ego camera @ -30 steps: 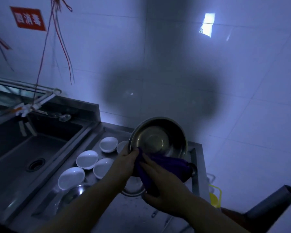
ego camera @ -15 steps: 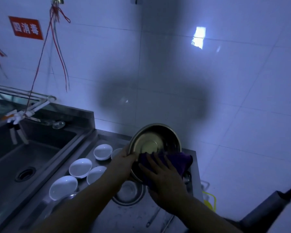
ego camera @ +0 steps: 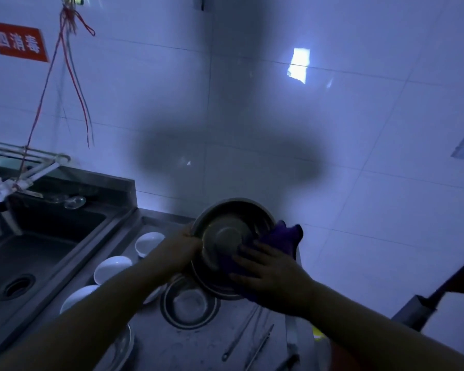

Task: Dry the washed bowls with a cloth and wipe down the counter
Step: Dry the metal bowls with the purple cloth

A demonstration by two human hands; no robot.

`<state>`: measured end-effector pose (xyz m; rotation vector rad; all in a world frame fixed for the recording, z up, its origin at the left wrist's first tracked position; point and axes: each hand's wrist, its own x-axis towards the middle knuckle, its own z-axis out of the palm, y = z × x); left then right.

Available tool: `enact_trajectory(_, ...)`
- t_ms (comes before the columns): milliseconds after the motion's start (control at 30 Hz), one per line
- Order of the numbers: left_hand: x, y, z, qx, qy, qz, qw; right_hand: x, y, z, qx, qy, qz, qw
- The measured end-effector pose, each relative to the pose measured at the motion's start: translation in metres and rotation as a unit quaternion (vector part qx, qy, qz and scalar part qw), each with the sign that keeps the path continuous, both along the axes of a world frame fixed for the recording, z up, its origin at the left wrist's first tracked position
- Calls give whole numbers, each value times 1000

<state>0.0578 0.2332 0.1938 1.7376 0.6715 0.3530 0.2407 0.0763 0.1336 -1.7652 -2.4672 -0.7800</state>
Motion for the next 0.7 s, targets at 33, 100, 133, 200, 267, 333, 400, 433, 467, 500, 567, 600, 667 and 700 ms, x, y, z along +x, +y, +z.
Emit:
enact_trajectory(33, 0, 4, 5, 11, 18, -14, 1000, 7, 0, 5, 10, -20, 4, 1000)
enact_trajectory(100, 2, 10, 11, 27, 26, -20, 999, 10, 1, 10, 20, -28, -18, 999)
enact_trajectory(133, 4, 10, 12, 28, 15, -12, 999, 5, 2, 10, 31, -14, -37, 999)
enact_trajectory(200, 10, 7, 9, 30, -6, 18, 999, -13, 4, 1, 65, 36, -82, 994)
enact_trajectory(267, 16, 0, 3, 30, -15, 55, 998, -36, 7, -13, 106, 112, -125, 980)
enact_trajectory(333, 22, -7, -4, 19, -22, 82, 996, -59, 15, -25, 142, 190, -151, 960)
enact_trajectory(400, 25, -11, -6, 10, -26, 88, 996, -72, 21, -31, 152, 251, -158, 943)
enact_trajectory(433, 26, -10, -5, 10, -25, 84, 996, -73, 21, -33, 149, 255, -147, 944)
enact_trajectory(467, 25, -9, -4, 14, -23, 77, 997, -70, 19, -33, 139, 237, -129, 953)
enact_trajectory(500, 24, -7, -2, 18, -22, 68, 997, -63, 15, -32, 122, 205, -106, 965)
enact_trajectory(567, 22, -5, 5, 24, -17, 46, 999, -42, 4, -29, 93, 111, -62, 987)
enact_trajectory(600, 22, -3, 8, 37, -9, 32, 999, -31, -1, -26, 87, 60, -48, 993)
enact_trajectory(667, 24, 1, 17, 65, 10, 4, 998, -11, -9, -20, 82, -12, -26, 996)
enact_trajectory(700, 26, 3, 21, 69, 19, -3, 997, -3, -11, -17, 85, -24, -12, 996)
